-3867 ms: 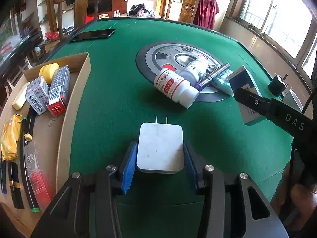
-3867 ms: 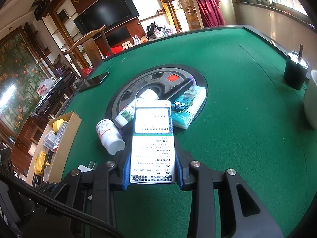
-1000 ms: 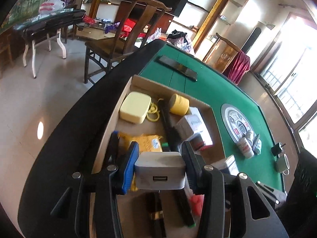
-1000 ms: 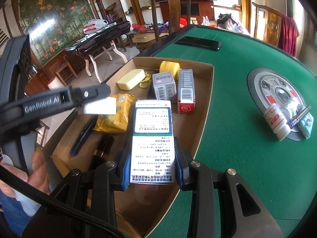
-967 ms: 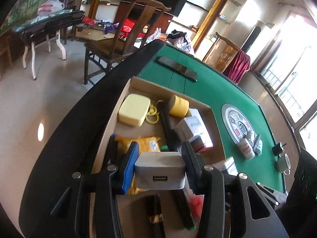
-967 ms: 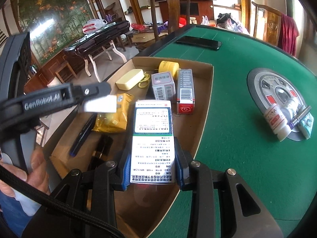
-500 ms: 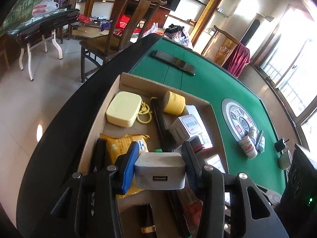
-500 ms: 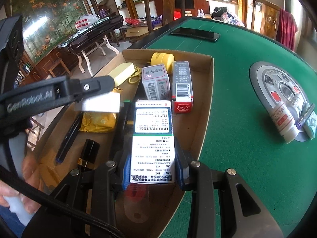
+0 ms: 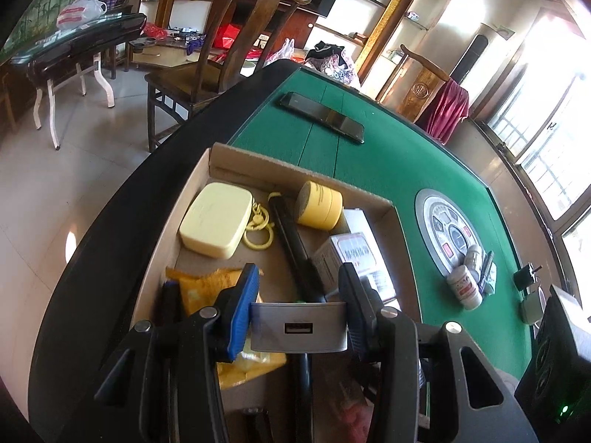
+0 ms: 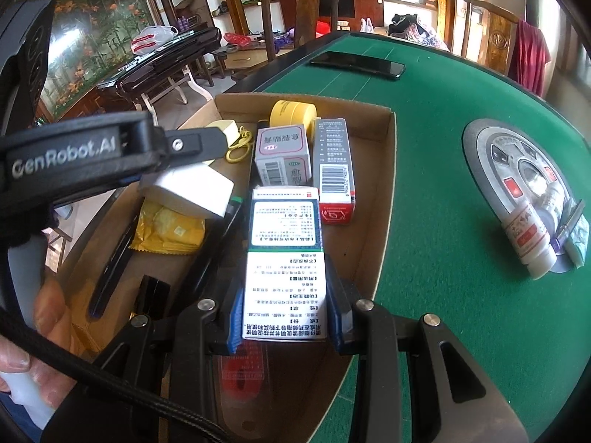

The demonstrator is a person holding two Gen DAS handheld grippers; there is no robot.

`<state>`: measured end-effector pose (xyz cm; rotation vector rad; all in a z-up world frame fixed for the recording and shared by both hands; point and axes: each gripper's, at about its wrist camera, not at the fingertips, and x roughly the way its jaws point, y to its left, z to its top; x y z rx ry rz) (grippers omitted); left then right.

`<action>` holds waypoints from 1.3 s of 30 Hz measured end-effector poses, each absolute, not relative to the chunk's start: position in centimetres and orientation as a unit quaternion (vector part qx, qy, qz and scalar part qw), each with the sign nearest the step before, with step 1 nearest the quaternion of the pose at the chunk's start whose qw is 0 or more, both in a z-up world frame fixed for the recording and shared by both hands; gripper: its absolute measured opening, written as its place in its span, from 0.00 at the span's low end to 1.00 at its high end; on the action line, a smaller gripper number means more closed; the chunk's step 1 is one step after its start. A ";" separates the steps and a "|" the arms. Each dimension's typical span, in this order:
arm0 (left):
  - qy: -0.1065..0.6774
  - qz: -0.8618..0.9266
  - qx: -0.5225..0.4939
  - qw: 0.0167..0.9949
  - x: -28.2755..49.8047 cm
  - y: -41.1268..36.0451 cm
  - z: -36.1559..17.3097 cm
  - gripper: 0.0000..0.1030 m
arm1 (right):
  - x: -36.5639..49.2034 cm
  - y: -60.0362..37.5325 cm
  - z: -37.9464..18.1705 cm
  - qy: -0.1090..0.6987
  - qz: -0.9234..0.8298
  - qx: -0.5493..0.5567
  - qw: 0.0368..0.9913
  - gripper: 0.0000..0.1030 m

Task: Organize objects
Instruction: 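Carry the charger and medicine box into the cardboard box and open both grippers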

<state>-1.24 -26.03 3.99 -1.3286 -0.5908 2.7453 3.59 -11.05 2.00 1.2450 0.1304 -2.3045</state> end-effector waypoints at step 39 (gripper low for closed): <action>-0.210 0.883 -0.419 0.001 -2.8 -26.8 4.4 0.54 | 3.7 -11.7 2.7 0.058 -0.847 0.458 0.265 0.39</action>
